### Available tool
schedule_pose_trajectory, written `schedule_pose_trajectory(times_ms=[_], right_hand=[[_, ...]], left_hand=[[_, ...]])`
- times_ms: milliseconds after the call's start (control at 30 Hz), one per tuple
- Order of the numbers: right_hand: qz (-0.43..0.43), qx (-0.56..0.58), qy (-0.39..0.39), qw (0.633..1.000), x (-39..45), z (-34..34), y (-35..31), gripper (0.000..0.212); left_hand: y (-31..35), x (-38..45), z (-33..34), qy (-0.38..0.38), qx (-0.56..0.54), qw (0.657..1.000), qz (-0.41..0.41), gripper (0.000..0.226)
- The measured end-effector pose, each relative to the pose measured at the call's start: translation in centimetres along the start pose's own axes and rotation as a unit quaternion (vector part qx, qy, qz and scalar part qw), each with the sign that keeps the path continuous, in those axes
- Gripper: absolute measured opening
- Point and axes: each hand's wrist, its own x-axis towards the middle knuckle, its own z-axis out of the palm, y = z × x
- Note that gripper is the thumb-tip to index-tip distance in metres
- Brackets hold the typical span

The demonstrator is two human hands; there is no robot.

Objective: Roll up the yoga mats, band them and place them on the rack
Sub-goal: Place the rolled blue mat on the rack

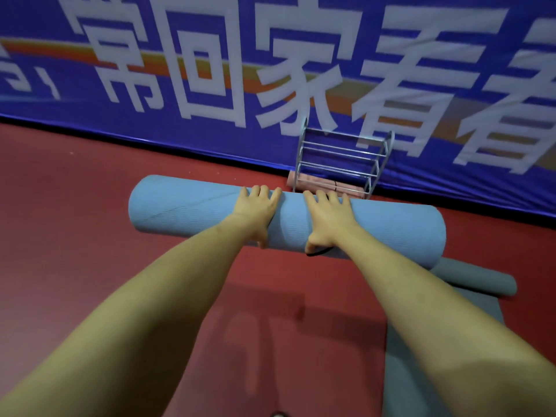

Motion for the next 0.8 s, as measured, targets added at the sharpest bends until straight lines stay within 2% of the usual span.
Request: schedule_pose_trajectory(times_ms=[233,633,800], right_hand=[[-0.006,-0.018,0.020,1.000,12.9,-2.8,3.0,0.123],[0.013,-0.030,0.004,0.999,40.4,-3.2,3.4,0.127],[0.012,-0.035,0.021,0.999,50.9,-3.9,3.2,0.124]], left_hand=[[-6.4,12.0,-1.3,0.016,-0.013,1.000,0.000,0.126],[-21.7,35.6,3.3,0.022,-0.029,0.999,0.032,0.127],[-28.3,44.5,4.2,0.035,-0.021,0.998,0.051,0.126]])
